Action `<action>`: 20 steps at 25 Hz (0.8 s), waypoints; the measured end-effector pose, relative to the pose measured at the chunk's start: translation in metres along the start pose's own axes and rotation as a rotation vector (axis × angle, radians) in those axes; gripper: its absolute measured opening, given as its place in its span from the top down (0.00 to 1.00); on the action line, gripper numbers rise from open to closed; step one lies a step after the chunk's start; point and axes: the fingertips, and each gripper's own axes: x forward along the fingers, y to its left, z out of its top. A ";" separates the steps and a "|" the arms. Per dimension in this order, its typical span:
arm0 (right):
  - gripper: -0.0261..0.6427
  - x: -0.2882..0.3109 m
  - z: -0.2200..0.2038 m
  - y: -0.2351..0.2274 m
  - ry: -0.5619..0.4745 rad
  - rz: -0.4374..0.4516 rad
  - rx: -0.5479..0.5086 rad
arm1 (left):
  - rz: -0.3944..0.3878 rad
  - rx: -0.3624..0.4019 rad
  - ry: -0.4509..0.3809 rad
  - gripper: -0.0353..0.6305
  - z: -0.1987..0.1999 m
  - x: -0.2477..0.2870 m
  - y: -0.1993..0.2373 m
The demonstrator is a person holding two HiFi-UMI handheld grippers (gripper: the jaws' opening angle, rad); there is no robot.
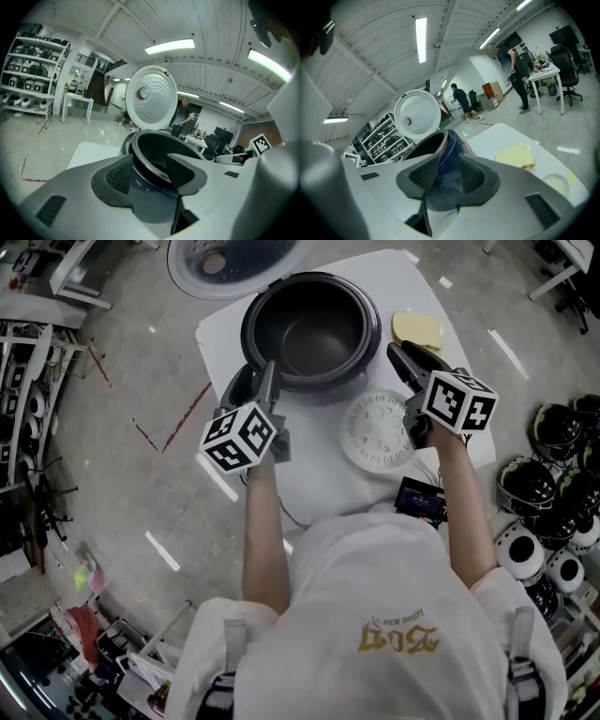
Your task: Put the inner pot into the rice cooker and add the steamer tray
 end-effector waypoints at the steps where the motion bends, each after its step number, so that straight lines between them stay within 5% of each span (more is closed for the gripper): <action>1: 0.75 -0.003 -0.004 0.000 -0.001 -0.006 0.004 | -0.004 -0.003 0.003 0.61 -0.003 -0.004 0.000; 8: 0.75 -0.027 -0.031 -0.001 -0.009 -0.028 0.046 | -0.021 -0.020 0.056 0.63 -0.036 -0.028 0.005; 20: 0.74 -0.071 -0.095 -0.036 0.066 -0.131 0.050 | -0.069 -0.032 0.265 0.61 -0.143 -0.034 -0.008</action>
